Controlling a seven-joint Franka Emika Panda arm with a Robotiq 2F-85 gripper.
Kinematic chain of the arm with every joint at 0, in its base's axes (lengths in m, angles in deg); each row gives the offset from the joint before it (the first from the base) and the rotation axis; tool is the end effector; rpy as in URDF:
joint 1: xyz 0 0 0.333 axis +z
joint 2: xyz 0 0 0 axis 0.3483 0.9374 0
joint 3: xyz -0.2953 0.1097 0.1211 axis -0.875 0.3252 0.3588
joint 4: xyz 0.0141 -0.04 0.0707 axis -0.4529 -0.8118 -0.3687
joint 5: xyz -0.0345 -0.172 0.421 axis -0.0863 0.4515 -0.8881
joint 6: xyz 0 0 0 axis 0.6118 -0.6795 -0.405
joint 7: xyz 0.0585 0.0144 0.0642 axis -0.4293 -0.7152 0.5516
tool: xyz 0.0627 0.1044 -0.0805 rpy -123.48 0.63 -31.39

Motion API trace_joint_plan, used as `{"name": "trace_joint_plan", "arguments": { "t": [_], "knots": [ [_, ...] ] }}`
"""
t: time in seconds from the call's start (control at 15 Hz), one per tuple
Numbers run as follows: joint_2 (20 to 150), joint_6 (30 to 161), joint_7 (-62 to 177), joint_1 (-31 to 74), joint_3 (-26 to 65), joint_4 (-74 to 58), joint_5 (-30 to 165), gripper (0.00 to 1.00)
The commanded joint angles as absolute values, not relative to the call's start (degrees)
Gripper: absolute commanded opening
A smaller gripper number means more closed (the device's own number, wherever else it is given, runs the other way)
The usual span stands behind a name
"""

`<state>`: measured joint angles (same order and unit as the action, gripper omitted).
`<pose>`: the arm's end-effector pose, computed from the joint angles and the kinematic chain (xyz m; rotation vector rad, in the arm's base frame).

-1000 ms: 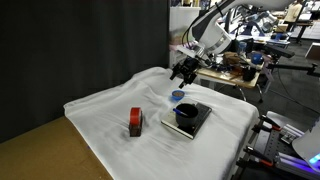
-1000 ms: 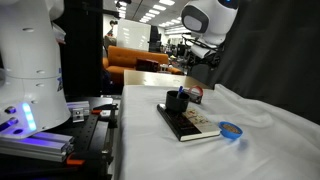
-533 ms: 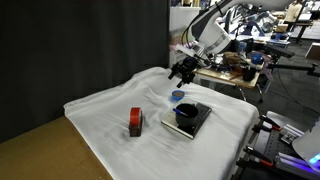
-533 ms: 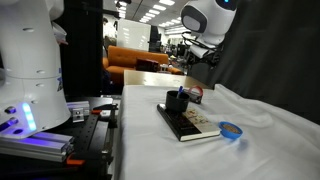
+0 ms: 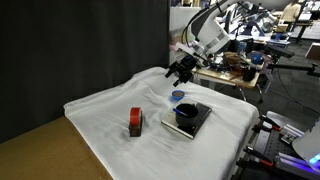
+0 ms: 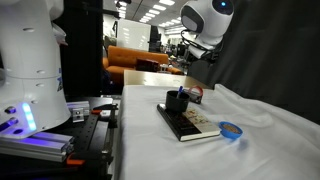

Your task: Remove the black cup from the book and place it on the table

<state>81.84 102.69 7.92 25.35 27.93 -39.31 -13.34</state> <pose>0.6241 0.1269 0.2490 -1.3684 1.8792 0.4962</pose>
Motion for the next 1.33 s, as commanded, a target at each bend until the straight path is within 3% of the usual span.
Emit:
{"name": "trace_joint_plan", "arguments": {
  "t": [0.0, 1.27],
  "knots": [
    [81.9, 100.3, 11.3, 25.2, 27.8, -38.9, -16.7, 1.0],
    [80.2, 95.4, 19.2, 19.9, 21.3, -48.9, -17.1, 1.0]
  ]
}}
